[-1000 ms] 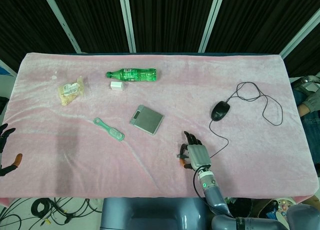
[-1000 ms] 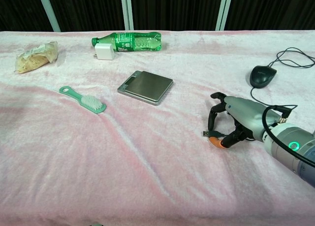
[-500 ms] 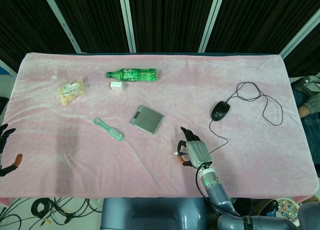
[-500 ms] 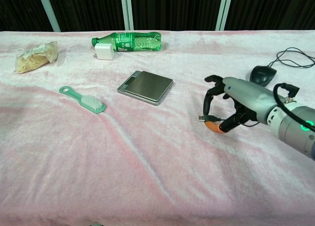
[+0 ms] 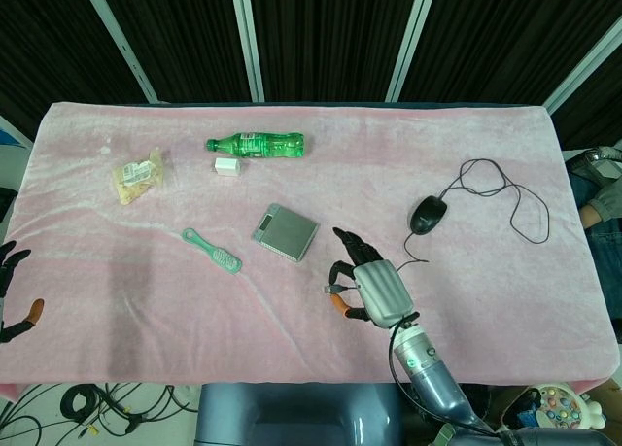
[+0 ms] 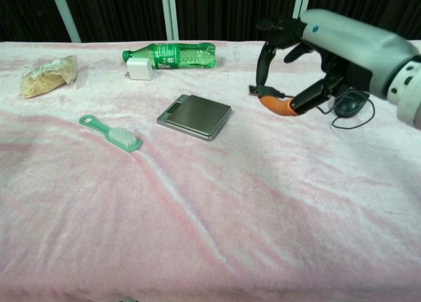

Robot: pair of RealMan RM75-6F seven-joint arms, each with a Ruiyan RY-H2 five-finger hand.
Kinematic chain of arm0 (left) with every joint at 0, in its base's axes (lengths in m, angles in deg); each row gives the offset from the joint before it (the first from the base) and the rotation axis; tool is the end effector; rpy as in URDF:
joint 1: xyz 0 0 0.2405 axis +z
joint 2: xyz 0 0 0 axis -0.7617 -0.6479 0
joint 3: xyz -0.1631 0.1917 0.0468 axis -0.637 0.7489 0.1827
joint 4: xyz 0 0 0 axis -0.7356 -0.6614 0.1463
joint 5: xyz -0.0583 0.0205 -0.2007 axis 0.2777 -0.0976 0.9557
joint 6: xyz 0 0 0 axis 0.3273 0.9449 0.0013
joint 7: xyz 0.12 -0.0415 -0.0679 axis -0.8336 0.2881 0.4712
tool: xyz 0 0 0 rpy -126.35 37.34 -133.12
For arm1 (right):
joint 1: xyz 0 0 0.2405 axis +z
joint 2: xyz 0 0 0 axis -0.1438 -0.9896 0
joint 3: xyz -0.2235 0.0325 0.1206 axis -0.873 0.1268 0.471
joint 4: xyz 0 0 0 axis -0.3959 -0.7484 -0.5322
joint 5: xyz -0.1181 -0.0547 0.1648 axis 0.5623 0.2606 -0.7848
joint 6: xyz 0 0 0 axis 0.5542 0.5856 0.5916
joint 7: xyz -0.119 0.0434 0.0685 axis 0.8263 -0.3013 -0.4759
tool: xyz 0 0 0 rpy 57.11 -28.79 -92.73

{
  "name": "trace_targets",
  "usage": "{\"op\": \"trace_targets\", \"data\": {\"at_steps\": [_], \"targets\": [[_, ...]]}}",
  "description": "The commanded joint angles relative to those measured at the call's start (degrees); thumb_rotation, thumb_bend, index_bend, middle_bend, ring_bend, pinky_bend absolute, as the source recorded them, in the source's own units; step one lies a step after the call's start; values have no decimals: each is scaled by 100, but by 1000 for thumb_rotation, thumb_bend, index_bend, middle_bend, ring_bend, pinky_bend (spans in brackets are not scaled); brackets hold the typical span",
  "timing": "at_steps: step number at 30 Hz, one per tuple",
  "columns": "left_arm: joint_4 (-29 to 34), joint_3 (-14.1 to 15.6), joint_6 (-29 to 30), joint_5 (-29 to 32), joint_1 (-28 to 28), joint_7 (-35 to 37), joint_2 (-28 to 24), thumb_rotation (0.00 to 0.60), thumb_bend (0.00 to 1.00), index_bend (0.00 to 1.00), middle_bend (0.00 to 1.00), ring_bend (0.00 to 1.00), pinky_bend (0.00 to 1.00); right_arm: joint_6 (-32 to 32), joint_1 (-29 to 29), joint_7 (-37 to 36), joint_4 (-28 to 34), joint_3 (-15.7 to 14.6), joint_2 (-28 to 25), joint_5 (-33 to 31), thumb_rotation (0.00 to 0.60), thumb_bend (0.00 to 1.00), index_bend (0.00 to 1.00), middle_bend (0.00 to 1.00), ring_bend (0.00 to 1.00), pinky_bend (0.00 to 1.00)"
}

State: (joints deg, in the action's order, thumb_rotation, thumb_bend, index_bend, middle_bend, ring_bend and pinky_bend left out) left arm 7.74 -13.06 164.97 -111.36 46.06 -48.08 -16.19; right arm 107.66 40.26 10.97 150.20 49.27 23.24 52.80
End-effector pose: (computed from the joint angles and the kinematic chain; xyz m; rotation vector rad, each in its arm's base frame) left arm -0.3199 0.1791 0.1727 -1.2845 -0.9018 -0.8638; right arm -0.0826 -0.2567 0.0262 1.7359 -1.1985 1.2588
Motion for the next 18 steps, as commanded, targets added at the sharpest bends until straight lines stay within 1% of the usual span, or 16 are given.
{"op": "trace_targets", "data": {"at_steps": [1,6,11,14,18], "targets": [[1,0,2,2,2,-2,1,600,339,167,59,0,0,125,-83,-158,326,-31,-228,351,600,313,610,0,14,161],[0,-1,7,5,5,-6,4,600,339,167,59,0,0,249,-186,-379,547,-146,-380,872,600,314,616,0,13,162],[3,2,13,1,8,-13,8,600,339,167,59,0,0,577,-397,-537,597,-452,-429,1733,600,313,616,0,13,161],[3,0,19,0,11,-9,7,600,339,167,59,0,0,720,-484,-610,576,-547,-413,1986,600,314,616,0,13,161],[1,1,19,-2,11,-10,8,600,339,167,59,0,0,773,-544,-694,520,-628,-418,2141,600,313,616,0,12,161]]}}
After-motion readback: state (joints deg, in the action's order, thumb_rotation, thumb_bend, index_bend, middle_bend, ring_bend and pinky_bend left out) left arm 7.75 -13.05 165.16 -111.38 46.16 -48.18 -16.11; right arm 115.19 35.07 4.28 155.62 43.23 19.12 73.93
